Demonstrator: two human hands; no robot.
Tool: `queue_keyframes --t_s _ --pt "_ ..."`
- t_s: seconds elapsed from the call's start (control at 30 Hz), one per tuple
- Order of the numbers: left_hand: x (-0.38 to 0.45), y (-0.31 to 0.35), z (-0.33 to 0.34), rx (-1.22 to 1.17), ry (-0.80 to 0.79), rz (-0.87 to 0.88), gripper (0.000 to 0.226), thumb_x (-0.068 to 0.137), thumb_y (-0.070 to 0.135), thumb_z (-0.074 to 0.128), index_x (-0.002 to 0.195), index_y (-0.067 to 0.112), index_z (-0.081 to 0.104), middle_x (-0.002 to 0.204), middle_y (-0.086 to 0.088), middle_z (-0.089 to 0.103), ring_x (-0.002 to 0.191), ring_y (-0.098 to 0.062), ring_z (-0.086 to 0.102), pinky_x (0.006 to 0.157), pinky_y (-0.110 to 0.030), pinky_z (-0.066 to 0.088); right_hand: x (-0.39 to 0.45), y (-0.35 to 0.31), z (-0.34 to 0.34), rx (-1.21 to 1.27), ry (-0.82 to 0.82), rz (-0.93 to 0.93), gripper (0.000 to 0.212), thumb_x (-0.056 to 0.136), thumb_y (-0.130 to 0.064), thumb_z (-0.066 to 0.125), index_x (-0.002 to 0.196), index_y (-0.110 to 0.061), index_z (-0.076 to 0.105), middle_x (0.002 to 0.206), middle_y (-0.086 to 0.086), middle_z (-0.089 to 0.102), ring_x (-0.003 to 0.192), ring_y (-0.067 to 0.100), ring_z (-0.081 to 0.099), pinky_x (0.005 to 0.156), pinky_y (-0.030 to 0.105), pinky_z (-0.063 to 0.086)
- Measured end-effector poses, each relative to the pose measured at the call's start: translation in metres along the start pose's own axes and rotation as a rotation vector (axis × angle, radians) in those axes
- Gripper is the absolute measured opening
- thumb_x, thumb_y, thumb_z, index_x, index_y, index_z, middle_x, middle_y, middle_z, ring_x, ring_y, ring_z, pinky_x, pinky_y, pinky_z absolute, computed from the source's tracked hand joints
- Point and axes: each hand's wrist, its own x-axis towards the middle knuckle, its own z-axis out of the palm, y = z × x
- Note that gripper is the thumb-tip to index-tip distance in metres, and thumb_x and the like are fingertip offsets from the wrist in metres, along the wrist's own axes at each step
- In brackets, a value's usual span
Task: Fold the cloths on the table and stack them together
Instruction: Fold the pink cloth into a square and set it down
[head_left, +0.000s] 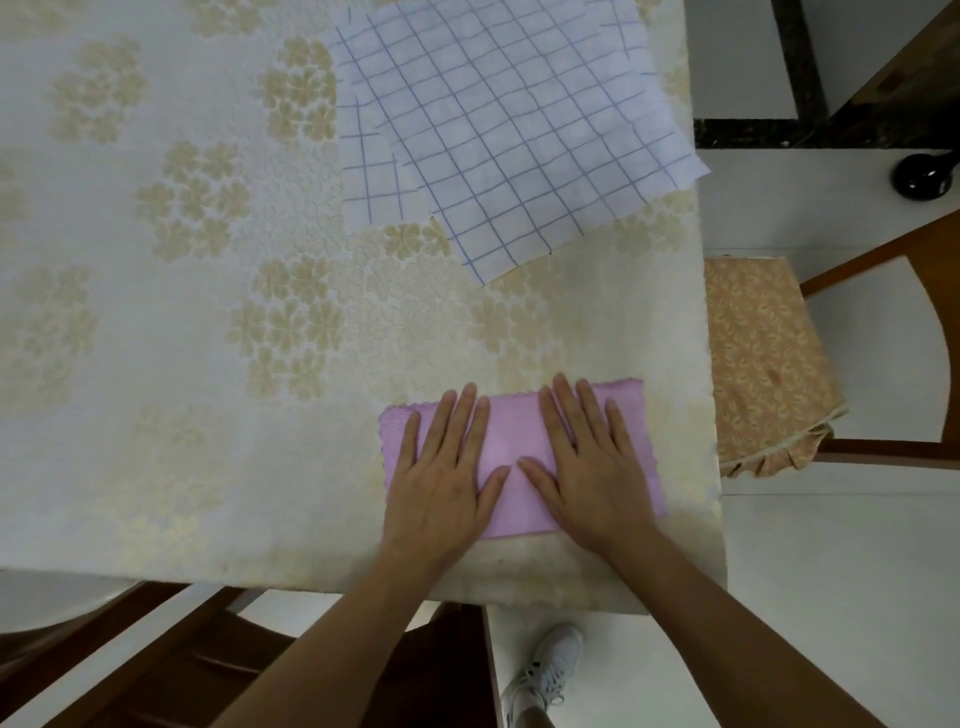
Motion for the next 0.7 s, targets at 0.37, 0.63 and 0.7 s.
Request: queue_keyframes --t_s 0.37,0.63,0.7 --pt "-0.015 -0.012 -0.002 0.016 0.047 0.012 0.075 0.101 0.056 0.031 0.157 0.009 0.015 0.166 -0.007 0.011 0.153 -0.020 0.008 0.124 -0.048 0.013 -0.010 0.014 -0.009 0.021 0.005 0.028 0.083 0.100 -0.065 0.024 0.159 -0.006 0.014 0.167 0.013 0.009 0.155 0.027 0.006 0.125 0.048 0.012" --pt "-0.018 -0.018 -0.003 0.020 0.008 0.013 0.077 0.101 0.058 0.029 0.158 0.009 0.011 0.166 -0.008 0.007 0.154 -0.022 0.005 0.123 -0.048 0.017 -0.014 0.022 -0.010 0.035 -0.048 0.036 0.085 0.100 -0.067 0.021 0.159 -0.007 0.007 0.167 0.013 0.004 0.155 0.025 0.003 0.123 0.049 0.018" --pt "-0.022 -0.026 -0.005 0.016 0.019 -0.024 0.079 0.100 0.058 0.029 0.157 0.006 0.011 0.166 -0.011 0.007 0.154 -0.025 0.005 0.123 -0.048 0.018 -0.015 0.024 -0.011 0.039 -0.049 0.041 0.086 0.099 -0.067 0.021 0.159 -0.008 0.005 0.167 0.013 0.002 0.155 0.025 0.002 0.124 0.047 0.016"
